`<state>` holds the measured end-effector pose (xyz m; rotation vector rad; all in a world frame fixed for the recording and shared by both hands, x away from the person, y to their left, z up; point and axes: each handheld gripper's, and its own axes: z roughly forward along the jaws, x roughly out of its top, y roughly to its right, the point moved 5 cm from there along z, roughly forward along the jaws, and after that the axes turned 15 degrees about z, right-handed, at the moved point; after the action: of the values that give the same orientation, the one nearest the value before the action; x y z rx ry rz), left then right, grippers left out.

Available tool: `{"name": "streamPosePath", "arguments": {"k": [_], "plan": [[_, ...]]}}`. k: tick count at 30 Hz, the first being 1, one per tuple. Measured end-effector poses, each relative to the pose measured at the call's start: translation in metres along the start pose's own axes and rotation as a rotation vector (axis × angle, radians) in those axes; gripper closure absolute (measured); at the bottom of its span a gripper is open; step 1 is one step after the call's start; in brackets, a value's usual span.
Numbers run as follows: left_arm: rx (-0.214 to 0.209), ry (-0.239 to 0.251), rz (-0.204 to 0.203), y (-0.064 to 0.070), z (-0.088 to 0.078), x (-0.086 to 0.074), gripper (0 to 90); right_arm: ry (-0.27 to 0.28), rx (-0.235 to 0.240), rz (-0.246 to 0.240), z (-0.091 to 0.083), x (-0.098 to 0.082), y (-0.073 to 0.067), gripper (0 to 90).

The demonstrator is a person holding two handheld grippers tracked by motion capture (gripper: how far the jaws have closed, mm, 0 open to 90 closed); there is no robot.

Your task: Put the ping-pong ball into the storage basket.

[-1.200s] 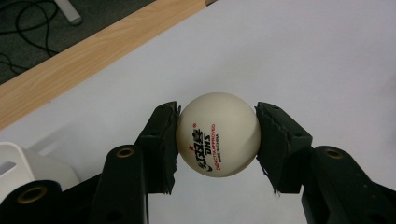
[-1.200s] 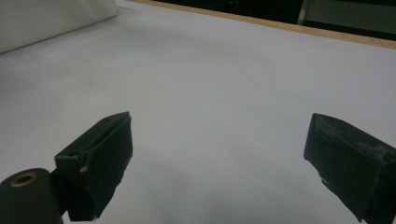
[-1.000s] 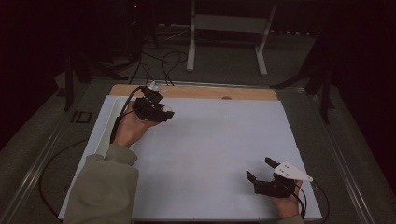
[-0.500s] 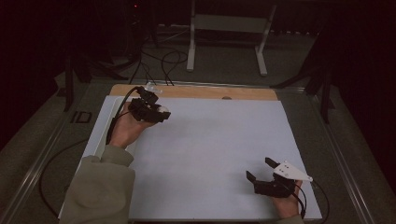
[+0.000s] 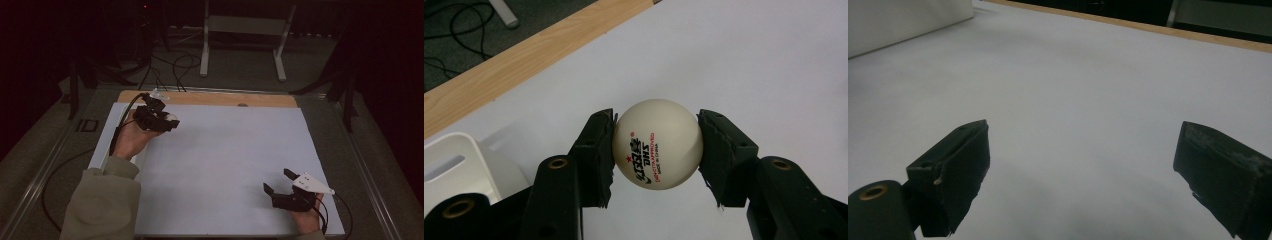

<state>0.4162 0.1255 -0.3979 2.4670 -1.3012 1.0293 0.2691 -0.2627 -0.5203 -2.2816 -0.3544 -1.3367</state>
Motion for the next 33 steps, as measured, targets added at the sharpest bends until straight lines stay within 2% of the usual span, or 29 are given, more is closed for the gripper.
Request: {"name": "streamPosePath", "arguments": {"k": [16,33], "plan": [[0.01,-0.005,0.002,-0.004,-0.005,-0.008,51.3,0.004,0.003,0.0,0.0,0.0,0.0,7.2],[0.024,0.0,-0.014,-0.009,-0.015,-0.02,51.3,0.027,0.011,0.0,0.0,0.002,0.001,7.2]]}}
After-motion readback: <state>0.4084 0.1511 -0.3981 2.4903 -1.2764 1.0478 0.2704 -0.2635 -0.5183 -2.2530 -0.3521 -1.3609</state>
